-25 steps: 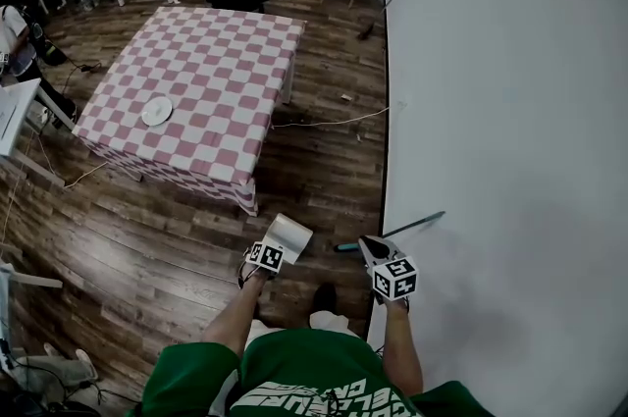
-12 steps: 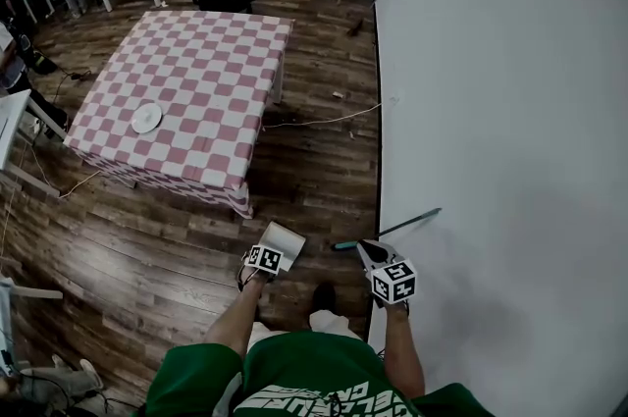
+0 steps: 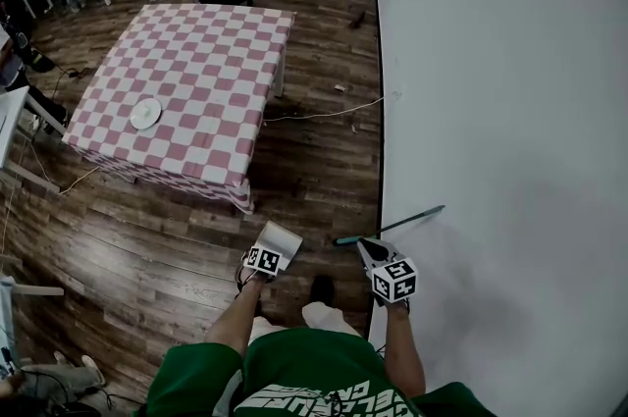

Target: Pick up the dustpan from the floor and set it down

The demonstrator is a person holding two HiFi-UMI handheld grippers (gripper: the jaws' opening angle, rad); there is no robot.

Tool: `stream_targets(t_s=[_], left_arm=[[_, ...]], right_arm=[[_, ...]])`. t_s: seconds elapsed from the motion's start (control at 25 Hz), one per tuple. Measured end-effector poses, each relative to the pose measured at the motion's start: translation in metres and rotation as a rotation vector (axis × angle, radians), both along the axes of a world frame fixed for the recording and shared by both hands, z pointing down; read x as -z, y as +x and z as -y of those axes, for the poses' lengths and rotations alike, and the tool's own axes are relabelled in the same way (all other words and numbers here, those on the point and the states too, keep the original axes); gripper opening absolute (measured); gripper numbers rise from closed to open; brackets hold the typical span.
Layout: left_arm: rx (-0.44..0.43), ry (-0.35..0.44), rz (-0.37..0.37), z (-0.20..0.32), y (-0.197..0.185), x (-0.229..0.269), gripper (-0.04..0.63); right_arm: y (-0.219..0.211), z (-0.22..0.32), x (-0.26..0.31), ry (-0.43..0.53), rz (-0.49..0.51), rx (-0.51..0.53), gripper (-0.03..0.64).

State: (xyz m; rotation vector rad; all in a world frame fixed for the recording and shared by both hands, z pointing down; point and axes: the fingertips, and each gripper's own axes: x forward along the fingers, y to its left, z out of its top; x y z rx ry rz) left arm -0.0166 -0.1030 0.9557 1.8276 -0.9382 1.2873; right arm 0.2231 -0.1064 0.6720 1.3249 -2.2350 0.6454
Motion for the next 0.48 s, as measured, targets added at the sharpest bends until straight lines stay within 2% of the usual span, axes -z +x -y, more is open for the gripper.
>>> stream_targets(t_s=[0.36,0.48], left_arm=[[-0.014,-0.003,-0.033,0.002,0.001,0.003,0.107],[-0.03,0.003,-0.054,0.003,0.007,0.006,0.135]], right_arm=[[-0.026,0.015,-0.008,-0.011,0.011,0.051,0.008],[-0.028,0.019,-0.007,-0.01,0.011,0.058,0.008]])
